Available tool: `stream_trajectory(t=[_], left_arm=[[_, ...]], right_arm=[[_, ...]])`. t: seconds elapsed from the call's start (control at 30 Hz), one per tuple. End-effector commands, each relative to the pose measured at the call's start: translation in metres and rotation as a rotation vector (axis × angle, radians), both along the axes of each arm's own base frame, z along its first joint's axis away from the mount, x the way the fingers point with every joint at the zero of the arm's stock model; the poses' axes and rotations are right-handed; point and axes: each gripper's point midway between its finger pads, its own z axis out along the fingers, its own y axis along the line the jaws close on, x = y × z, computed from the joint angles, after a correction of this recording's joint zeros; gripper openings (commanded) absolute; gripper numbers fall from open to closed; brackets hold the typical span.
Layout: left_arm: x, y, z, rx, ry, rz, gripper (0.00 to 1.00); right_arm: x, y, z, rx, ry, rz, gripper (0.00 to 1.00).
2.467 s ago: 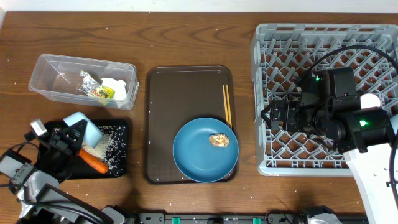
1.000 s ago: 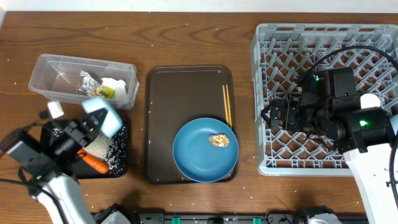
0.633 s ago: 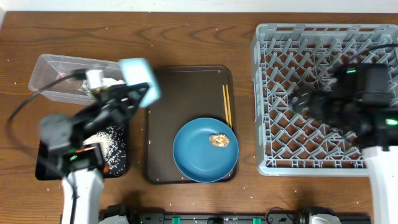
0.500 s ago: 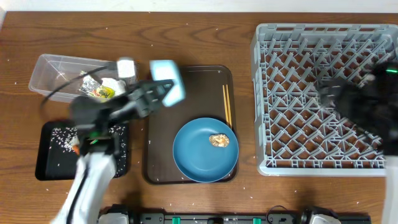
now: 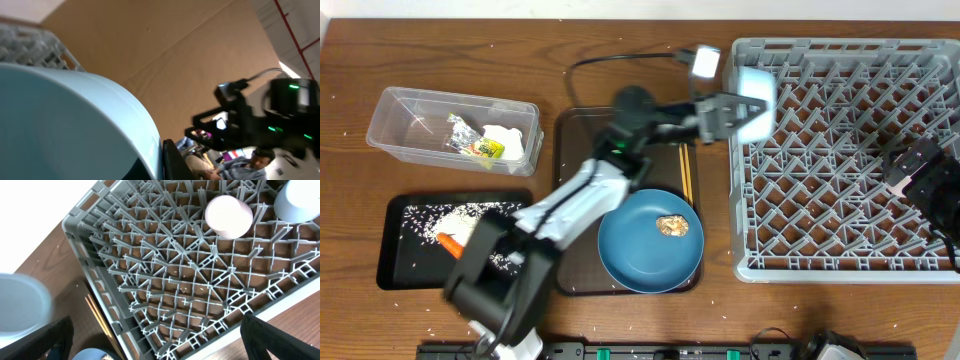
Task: Sort waste into correct bins and load items into the dishwasher rack
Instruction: 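Carry the empty bowl right and set it in the rack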
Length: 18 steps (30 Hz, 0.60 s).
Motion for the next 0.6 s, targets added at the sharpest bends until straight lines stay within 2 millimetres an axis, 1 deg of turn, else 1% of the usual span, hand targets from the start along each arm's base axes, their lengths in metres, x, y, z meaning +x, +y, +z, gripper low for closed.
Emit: stream_trajectory(t=[0.0,0.1,0.2,0.3,0.37,0.47,0.57], left_arm=[[0.022,-0.02,-0.01,-0.033,0.078,0.094,0.06],[0.026,-0.029,-0.019,-0.079,0.103,0.124,0.06],[0.029,-0.036,-0.033,-0.101,0.165,0.122,0.06],[0.026,-0.046,-0.053,-0.089,0.219,0.101,0.06],[0.023,-0.052,-0.06,-0.092,0.237,0.091,0.06],[0.019,-0.059,-0.068,-0.093,0.263,0.087,0.06],[0.014,-0.064,-0.071,-0.09,0.27,0.084,0.06]], right_arm=[[-0.002,-0.004,0.002,-0.013,-0.002,-0.005,0.99],[-0.002,-0.004,0.001,-0.018,0.001,0.002,0.99],[-0.003,-0.004,0.001,-0.025,0.007,0.006,0.99],[-0.005,-0.004,-0.001,-0.032,0.018,0.009,0.99],[-0.007,-0.004,-0.002,-0.03,0.026,0.007,0.99],[-0.007,-0.004,-0.004,-0.026,0.033,0.007,0.99],[-0.008,-0.003,-0.005,-0.023,0.041,0.008,0.99]])
